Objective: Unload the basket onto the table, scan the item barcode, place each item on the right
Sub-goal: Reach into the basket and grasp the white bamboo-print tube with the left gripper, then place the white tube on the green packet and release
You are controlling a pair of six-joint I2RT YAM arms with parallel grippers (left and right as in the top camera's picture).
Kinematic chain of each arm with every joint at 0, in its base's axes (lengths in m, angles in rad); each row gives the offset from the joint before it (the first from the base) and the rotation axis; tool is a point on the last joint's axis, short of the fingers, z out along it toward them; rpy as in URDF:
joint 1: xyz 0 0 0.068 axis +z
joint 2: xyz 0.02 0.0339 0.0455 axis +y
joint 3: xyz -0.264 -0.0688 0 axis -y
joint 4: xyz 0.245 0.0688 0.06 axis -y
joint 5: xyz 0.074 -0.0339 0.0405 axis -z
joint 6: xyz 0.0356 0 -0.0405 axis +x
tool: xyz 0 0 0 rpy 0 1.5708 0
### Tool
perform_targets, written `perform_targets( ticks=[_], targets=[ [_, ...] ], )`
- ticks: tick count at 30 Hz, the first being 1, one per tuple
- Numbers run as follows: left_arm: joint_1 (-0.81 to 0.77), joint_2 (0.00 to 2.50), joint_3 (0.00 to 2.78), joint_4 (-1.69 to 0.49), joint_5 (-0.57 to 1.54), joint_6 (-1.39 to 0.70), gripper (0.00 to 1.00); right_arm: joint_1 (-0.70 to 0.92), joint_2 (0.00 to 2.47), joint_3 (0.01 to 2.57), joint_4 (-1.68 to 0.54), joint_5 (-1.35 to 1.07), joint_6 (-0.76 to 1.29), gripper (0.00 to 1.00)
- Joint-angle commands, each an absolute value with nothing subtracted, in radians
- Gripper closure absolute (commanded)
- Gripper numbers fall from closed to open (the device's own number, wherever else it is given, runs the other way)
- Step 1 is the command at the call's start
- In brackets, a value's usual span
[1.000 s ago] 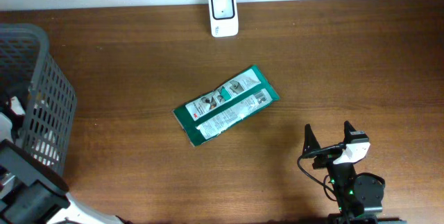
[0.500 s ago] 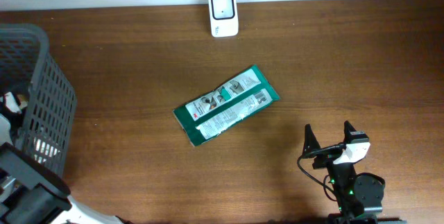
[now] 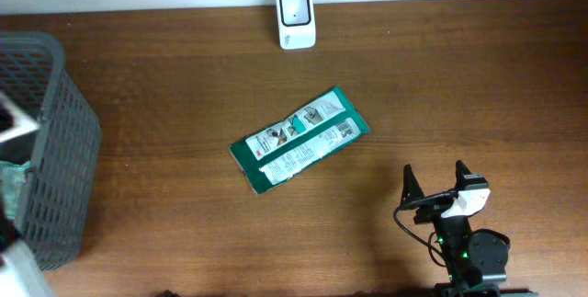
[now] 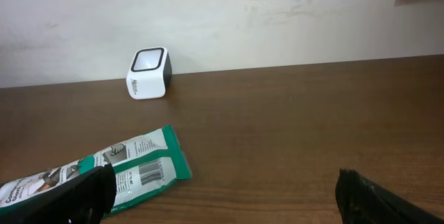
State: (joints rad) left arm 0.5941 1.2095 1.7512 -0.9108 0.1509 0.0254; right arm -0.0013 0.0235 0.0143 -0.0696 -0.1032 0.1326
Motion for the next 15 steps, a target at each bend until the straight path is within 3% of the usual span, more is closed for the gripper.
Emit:
perform_targets(
  ticks=[1,7,15],
  targets=[
    [0.381,1.196,1.76,-0.99,0.195,-0.03,1.0,-0.007,0.019,0.006,-0.07,-0.101,0.138,0.02],
    [0.002,1.292,1.611,-1.052,0.153,-0.165,1.0,-0.007,0.019,0.006,-0.07,-0.101,0.138,0.02],
    [-0.246,1.523,1.425,-0.95,0.023,-0.265,1.0,-0.007,0.019,0.006,-0.07,-0.101,0.139,0.02]
  ],
)
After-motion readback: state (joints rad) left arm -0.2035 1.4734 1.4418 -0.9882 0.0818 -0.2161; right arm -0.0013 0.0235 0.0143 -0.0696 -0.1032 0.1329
